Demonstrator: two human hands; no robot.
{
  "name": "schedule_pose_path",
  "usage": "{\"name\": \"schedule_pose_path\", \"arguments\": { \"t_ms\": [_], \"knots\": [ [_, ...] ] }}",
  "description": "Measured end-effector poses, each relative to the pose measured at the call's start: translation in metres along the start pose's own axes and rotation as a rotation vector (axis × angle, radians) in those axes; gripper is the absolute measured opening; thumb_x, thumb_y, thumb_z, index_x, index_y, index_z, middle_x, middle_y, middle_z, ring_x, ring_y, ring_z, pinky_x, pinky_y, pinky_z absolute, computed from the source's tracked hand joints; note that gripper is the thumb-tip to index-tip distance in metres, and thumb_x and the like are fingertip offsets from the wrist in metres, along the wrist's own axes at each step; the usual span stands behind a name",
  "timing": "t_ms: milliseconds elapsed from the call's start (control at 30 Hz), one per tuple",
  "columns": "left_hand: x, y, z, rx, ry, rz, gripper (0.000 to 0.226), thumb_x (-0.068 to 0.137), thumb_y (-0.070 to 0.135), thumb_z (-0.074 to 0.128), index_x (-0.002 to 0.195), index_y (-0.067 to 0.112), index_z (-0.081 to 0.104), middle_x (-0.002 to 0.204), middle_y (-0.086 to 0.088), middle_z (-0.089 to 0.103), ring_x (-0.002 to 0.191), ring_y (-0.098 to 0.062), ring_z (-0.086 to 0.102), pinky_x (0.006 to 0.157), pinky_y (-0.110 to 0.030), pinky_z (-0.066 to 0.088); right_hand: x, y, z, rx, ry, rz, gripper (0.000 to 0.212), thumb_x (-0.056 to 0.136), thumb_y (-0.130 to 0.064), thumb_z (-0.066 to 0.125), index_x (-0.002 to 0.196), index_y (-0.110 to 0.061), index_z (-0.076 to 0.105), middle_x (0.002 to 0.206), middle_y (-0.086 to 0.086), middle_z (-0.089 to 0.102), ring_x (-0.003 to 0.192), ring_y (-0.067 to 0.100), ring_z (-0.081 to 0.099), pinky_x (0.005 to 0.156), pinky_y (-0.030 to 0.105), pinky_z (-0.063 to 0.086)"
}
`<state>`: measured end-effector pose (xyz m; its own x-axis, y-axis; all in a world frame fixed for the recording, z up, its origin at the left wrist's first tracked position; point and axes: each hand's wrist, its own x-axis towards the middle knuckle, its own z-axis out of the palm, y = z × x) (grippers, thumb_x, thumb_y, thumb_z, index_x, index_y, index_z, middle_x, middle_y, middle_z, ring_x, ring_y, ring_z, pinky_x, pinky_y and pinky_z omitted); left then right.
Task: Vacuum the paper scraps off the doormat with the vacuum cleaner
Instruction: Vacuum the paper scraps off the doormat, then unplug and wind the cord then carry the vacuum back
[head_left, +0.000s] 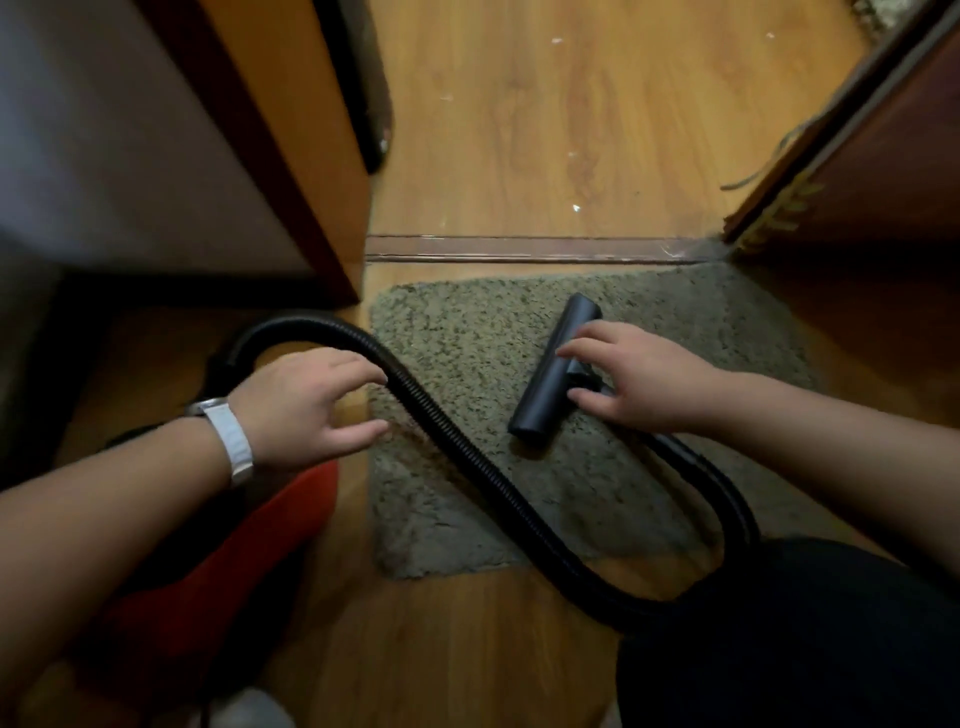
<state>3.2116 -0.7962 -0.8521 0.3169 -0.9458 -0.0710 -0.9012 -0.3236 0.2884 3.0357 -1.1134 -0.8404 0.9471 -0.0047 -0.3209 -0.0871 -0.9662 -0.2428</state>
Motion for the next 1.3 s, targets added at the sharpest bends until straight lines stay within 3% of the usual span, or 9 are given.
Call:
{"name": "schedule_pose_path", "arguments": {
  "t_ms": [133,233,367,467,633,767,1000,1133,1300],
  "knots": [
    [-0.053,-0.002,-0.041,0.033,-0.024,-0.147,0.058,0.081,0.061,0.050,0.114,0.016,0.067,0.110,-0.002,0.069,0.100,-0.024,0.066,0.082,-0.036,0.056,0.037,-0.060,-0.033,-0.130,-0.005,-0.266,0.057,0.094,-0.053,0.052,0.143,-0.025,0.049,0.144,0.000,0.048,0.128,0.020,0.048,0.106,0.035,0.042],
    [-0.105,0.001,-0.062,0.031,0.016,-0.306,0.062,0.079,0.063,0.048,0.119,0.020,0.066,0.124,-0.001,0.065,0.113,-0.022,0.062,0.089,-0.040,0.054,0.061,-0.107,-0.040,-0.173,-0.009,-0.424,0.062,0.088,-0.058,0.043,0.135,-0.020,0.058,0.134,0.008,0.056,0.117,0.030,0.058,0.095,0.041,0.051],
    [-0.174,0.001,-0.071,0.003,0.017,-0.492,0.072,0.076,0.066,0.049,0.132,0.022,0.058,0.142,-0.002,0.053,0.129,-0.022,0.051,0.102,-0.046,0.047,0.082,-0.168,-0.037,-0.206,-0.016,-0.603,0.059,0.087,-0.054,0.052,0.134,-0.019,0.059,0.134,0.011,0.057,0.116,0.033,0.059,0.095,0.042,0.052],
    [-0.225,0.004,-0.065,-0.003,0.024,-0.633,0.084,0.074,0.073,0.046,0.140,0.021,0.050,0.150,-0.002,0.044,0.136,-0.021,0.044,0.108,-0.040,0.041,0.094,-0.213,-0.028,-0.216,-0.011,-0.738,0.061,0.085,-0.056,0.048,0.132,-0.019,0.061,0.131,0.013,0.059,0.116,0.035,0.059,0.094,0.044,0.053],
    [-0.289,0.027,-0.035,-0.034,-0.031,-0.832,0.106,0.069,0.094,0.022,0.152,0.029,0.029,0.160,0.006,0.026,0.143,-0.015,0.030,0.114,-0.040,0.033,0.100,-0.277,-0.003,-0.277,-0.030,-0.945,0.064,0.086,-0.057,0.049,0.140,-0.022,0.054,0.139,0.011,0.054,0.126,0.035,0.053,0.098,0.048,0.050],
    [-0.316,0.047,0.000,0.000,-0.049,-0.865,0.099,0.077,0.088,0.013,0.153,0.026,0.028,0.160,0.001,0.026,0.144,-0.018,0.031,0.112,-0.041,0.035,0.098,-0.318,0.018,-0.347,-0.028,-1.124,0.064,0.087,-0.054,0.050,0.142,-0.022,0.050,0.144,0.011,0.051,0.133,0.034,0.048,0.105,0.049,0.044],
    [-0.322,0.049,0.041,0.022,-0.076,-0.894,0.076,0.093,0.061,0.047,0.155,0.027,0.020,0.163,0.001,0.017,0.147,-0.018,0.023,0.114,-0.037,0.030,0.112,-0.353,0.043,-0.504,0.036,-1.279,0.060,0.086,-0.051,0.044,0.137,-0.022,0.058,0.137,0.011,0.057,0.124,0.034,0.054,0.108,0.053,0.038],
    [-0.320,0.032,0.043,0.066,-0.039,-0.879,0.074,0.092,0.057,0.052,0.154,0.025,0.026,0.161,-0.002,0.024,0.144,-0.021,0.028,0.111,-0.040,0.034,0.127,-0.364,0.043,-0.524,0.122,-1.357,0.054,0.086,-0.043,0.061,0.134,-0.019,0.058,0.134,0.015,0.055,0.116,0.038,0.056,0.093,0.051,0.049],
    [-0.308,0.007,0.049,0.078,-0.102,-0.863,0.079,0.091,0.062,0.048,0.155,0.029,0.017,0.164,0.000,0.010,0.144,-0.023,0.025,0.111,-0.041,0.031,0.156,-0.377,0.043,-0.551,0.045,-1.444,0.055,0.092,-0.046,0.044,0.140,-0.020,0.050,0.119,0.013,0.062,0.087,0.034,0.064,0.066,0.041,0.055]
  ]
}}
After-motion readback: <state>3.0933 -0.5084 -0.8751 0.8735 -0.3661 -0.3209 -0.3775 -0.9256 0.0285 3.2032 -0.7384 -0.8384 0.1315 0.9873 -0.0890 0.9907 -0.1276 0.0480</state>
